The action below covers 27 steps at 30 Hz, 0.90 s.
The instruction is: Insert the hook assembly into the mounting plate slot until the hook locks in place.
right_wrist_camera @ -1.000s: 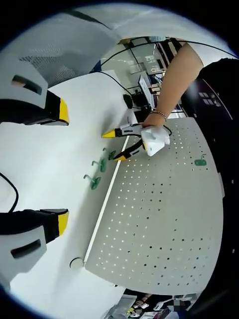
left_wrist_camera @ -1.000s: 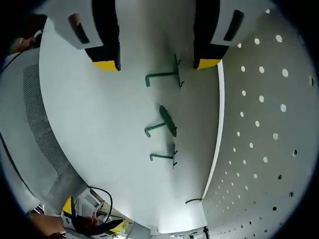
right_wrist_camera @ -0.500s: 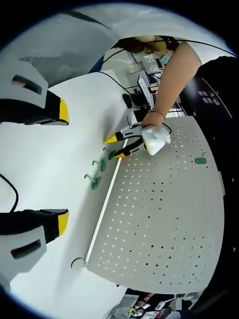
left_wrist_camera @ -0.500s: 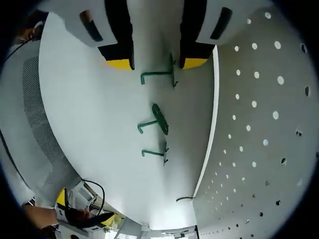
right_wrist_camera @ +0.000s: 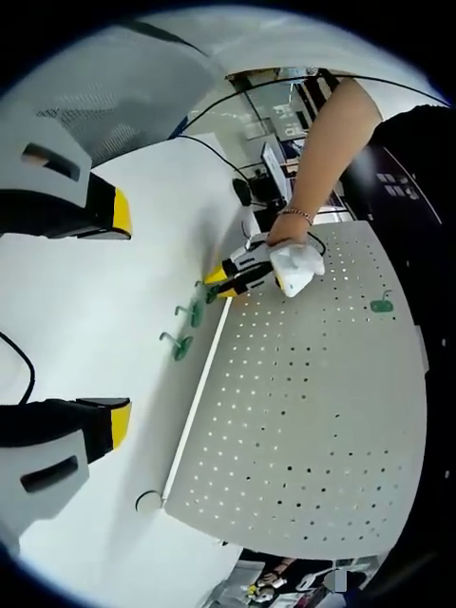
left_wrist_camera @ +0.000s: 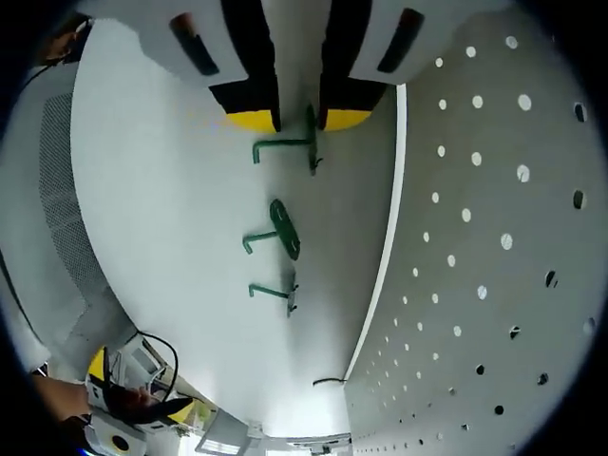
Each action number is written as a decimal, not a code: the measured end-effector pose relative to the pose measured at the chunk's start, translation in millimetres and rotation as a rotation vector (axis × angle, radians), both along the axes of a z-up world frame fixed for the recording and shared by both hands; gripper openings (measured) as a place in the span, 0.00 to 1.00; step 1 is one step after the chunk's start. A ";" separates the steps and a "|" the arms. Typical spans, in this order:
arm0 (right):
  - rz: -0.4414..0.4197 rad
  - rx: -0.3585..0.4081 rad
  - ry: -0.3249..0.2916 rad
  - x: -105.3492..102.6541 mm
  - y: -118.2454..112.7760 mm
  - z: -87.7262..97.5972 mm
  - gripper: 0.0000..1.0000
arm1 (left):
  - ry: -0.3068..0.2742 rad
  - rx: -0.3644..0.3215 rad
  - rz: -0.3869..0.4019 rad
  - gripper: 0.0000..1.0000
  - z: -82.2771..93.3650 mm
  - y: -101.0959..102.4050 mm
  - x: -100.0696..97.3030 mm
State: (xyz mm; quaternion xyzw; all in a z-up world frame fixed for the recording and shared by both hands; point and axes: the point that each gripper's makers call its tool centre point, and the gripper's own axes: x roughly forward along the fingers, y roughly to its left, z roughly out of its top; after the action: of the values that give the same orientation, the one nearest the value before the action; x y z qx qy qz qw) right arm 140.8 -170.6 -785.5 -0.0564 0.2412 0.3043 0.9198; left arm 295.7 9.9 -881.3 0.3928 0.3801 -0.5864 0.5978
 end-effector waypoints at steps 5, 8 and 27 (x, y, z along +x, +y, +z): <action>0.000 0.000 -0.001 0.0 -0.4 0.4 0.65 | -0.001 0.005 0.006 0.15 0.6 0.8 0.1; -0.003 0.001 -0.003 0.3 -0.9 1.2 0.64 | -0.001 0.006 0.009 0.15 0.2 1.0 0.4; -0.013 0.008 -0.014 3.0 -2.0 3.2 0.63 | -0.010 0.030 0.045 0.03 -0.8 5.0 4.1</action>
State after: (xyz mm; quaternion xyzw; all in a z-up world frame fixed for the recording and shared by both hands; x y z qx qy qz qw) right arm 143.8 -172.6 -782.2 -0.0532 0.2339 0.2990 0.9236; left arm 299.8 14.9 -882.1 0.3960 0.3946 -0.5651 0.6068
